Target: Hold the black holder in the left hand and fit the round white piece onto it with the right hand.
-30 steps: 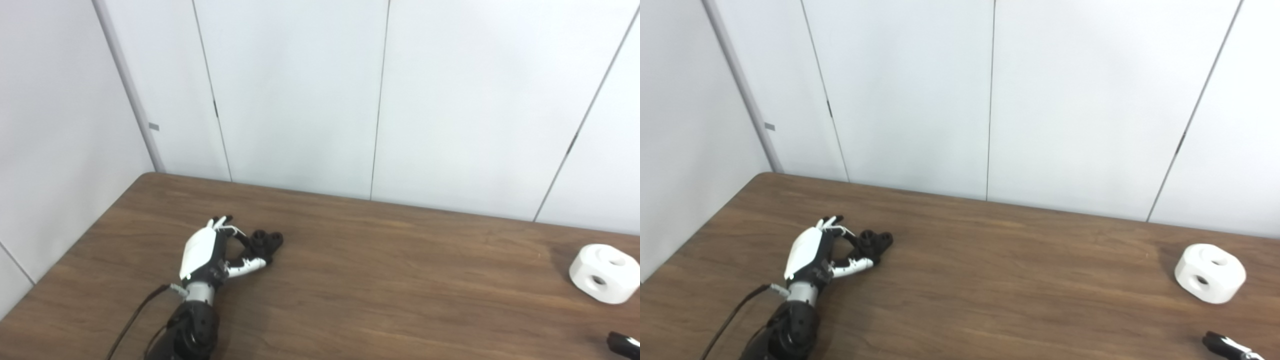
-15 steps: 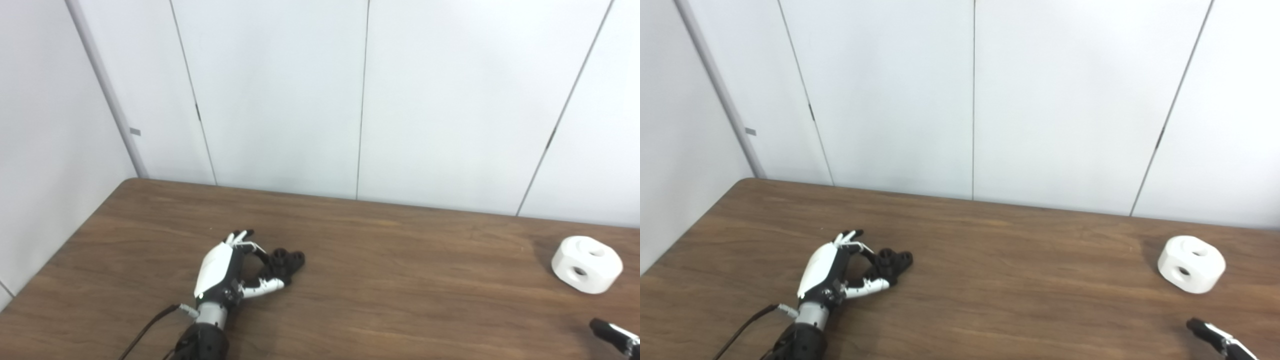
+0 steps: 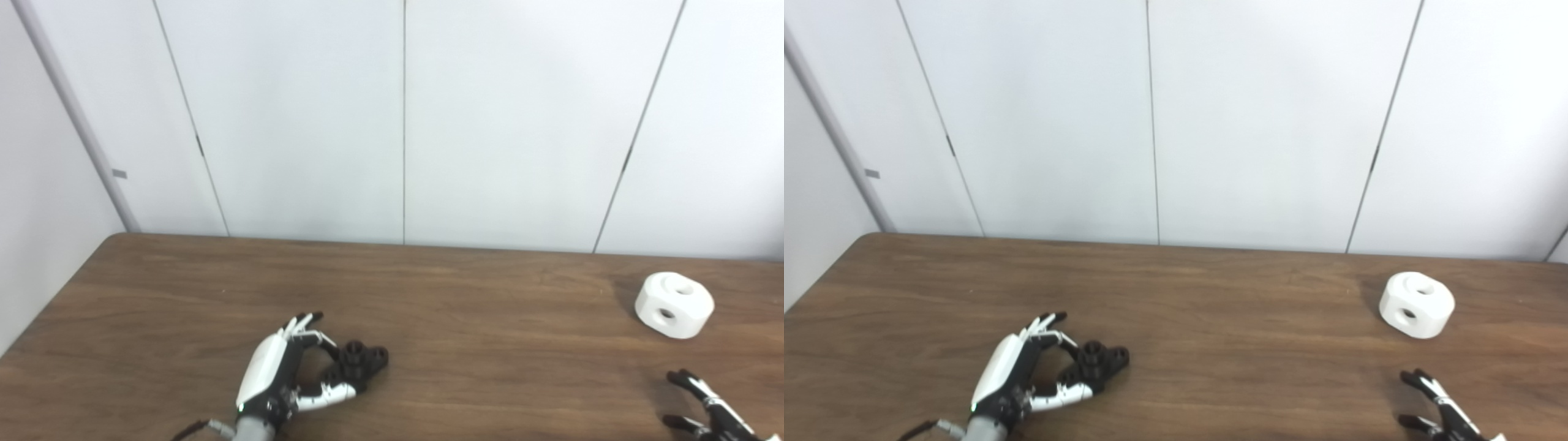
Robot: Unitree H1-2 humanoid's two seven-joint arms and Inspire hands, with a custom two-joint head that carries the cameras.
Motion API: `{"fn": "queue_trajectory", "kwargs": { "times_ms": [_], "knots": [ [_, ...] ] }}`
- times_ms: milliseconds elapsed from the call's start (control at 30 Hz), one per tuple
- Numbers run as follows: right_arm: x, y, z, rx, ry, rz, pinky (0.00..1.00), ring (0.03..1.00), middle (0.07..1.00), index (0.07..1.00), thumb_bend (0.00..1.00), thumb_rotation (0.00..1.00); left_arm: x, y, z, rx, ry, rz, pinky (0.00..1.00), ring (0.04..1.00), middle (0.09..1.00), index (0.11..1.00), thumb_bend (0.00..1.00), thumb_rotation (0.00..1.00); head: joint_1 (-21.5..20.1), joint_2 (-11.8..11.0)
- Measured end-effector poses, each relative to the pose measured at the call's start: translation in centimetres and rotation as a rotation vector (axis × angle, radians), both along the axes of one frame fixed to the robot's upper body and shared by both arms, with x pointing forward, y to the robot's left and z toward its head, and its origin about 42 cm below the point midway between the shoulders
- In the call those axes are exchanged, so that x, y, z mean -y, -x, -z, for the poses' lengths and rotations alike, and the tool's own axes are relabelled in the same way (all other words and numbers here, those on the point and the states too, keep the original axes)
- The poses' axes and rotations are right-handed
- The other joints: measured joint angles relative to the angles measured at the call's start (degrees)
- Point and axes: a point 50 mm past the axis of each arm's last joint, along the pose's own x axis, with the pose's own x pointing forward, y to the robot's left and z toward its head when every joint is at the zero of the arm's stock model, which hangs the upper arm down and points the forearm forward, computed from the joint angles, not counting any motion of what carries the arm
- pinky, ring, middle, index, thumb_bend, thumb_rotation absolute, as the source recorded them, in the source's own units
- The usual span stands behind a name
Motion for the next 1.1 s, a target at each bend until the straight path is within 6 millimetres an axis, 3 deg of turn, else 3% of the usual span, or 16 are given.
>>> {"fn": "queue_trajectory", "kwargs": {
  "times_ms": [200, 367, 533, 667, 833, 900, 1100],
  "knots": [
    [-1.1, 0.0, -0.4, -0.009, -0.026, 0.001, 1.0, 1.0, 0.978, 0.873, 0.78, 0.49, 2.0, 1.7, -0.3, -0.004, -0.002, 0.08, 1.0, 1.0, 0.938, 0.481, 0.52, 0.04, -2.38, 0.88],
    [-2.1, 0.0, -0.9, 0.004, 0.0, 0.019, 0.99, 0.99, 0.974, 0.893, 0.72, 0.41, 3.2, 2.1, -0.5, -0.01, 0.002, 0.127, 1.0, 1.0, 0.934, 0.481, 0.52, 0.04, -4.39, 1.58],
    [-2.4, -0.1, -1.0, 0.009, 0.057, 0.045, 0.99, 0.985, 0.972, 0.88, 0.76, 0.4, 3.9, 2.2, -0.5, -0.007, 0.01, 0.141, 1.0, 1.0, 0.93, 0.48, 0.52, 0.04, -6.59, 2.55],
    [-1.3, -0.6, -1.7, 0.04, 0.139, 0.087, 0.97, 0.976, 0.971, 0.87, 0.82, 0.5, 4.0, 2.2, -0.5, -0.004, 0.01, 0.152, 1.0, 1.0, 0.93, 0.48, 0.52, 0.04, -7.73, 2.99],
    [0.4, -1.8, -3.3, 0.105, 0.235, 0.161, 0.97, 0.983, 0.971, 0.854, 0.85, 0.51, 4.1, 2.0, -0.5, -0.008, 0.008, 0.176, 1.0, 1.0, 0.933, 0.48, 0.52, 0.04, -10.81, 4.83],
    [1.4, -2.5, -4.4, 0.136, 0.293, 0.182, 0.98, 0.987, 0.984, 0.863, 0.84, 0.5, 4.0, 1.8, -0.6, -0.008, 0.006, 0.181, 1.0, 1.0, 0.932, 0.481, 0.52, 0.04, -12.48, 5.71],
    [5.9, -4.7, -6.9, 0.209, 0.387, 0.252, 1.0, 0.995, 0.979, 0.86, 0.99, 0.61, 3.8, 0.8, -0.5, -0.004, 0.02, 0.191, 1.0, 1.0, 0.93, 0.481, 0.52, 0.04, -14.51, 6.42]
  ]
}}
